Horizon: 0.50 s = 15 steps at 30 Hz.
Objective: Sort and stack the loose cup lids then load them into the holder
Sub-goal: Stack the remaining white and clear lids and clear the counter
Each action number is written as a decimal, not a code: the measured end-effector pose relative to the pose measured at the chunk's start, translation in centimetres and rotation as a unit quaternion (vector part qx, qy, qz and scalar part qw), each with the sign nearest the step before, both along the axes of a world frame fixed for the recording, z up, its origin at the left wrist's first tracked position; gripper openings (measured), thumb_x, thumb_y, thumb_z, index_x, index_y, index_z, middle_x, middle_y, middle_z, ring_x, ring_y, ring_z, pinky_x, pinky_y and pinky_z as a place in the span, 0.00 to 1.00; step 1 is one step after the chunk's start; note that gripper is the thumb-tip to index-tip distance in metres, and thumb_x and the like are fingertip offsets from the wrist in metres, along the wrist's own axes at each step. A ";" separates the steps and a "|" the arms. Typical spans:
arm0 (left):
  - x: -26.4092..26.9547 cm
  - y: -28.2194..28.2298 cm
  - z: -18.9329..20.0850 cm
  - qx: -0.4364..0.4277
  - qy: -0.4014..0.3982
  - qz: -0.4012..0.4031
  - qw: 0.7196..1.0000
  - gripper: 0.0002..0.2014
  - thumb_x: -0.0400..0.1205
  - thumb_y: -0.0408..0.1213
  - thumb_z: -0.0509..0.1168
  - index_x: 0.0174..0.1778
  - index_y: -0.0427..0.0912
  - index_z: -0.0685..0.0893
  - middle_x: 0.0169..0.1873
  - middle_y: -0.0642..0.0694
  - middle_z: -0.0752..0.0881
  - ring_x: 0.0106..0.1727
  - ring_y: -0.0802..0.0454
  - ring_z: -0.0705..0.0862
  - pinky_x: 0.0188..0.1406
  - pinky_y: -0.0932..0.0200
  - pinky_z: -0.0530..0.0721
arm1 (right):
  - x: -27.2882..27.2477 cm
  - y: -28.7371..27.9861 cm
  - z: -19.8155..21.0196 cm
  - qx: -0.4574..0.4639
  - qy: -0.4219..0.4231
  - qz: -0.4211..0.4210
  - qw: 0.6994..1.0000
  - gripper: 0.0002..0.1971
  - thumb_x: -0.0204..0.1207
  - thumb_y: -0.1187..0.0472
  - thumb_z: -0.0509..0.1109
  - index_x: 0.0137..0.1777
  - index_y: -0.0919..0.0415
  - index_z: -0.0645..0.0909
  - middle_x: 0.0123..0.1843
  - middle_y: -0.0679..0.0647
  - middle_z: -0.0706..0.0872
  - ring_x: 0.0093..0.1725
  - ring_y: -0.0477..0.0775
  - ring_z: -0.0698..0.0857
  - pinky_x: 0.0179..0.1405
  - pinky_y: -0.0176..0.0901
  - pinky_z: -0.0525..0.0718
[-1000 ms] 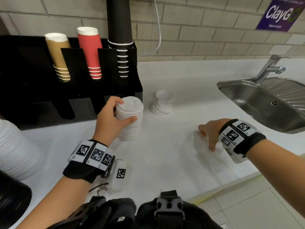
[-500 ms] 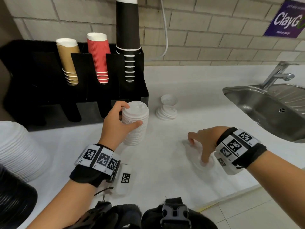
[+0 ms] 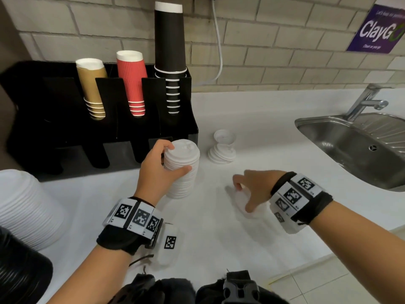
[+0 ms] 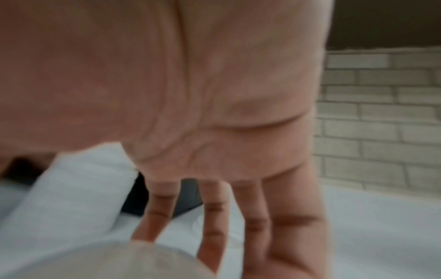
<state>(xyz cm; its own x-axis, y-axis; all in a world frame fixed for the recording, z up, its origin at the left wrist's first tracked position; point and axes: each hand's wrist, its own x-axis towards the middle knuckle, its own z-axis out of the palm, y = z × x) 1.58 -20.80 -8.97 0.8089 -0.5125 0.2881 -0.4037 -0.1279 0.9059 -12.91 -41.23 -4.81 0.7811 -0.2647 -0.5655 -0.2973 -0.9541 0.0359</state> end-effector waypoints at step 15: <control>-0.3 -0.1 0.0 -0.015 0.006 0.001 1.000 0.36 0.66 0.39 0.83 0.62 0.61 0.70 0.56 0.64 0.78 0.56 0.69 0.80 0.49 0.70 0.78 | 8.6 4.1 4.7 0.277 -0.402 0.045 0.872 0.21 0.70 0.64 0.76 0.63 0.53 0.80 0.56 0.53 0.82 0.52 0.44 0.79 0.55 0.39 0.79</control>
<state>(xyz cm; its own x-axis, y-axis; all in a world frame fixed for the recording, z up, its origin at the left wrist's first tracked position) 1.28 -20.87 -8.94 0.8136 -0.5025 0.2926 -0.3918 -0.1019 0.9144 -4.32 -37.10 -0.09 0.9875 -0.0423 0.1521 0.0625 -0.7800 -0.6227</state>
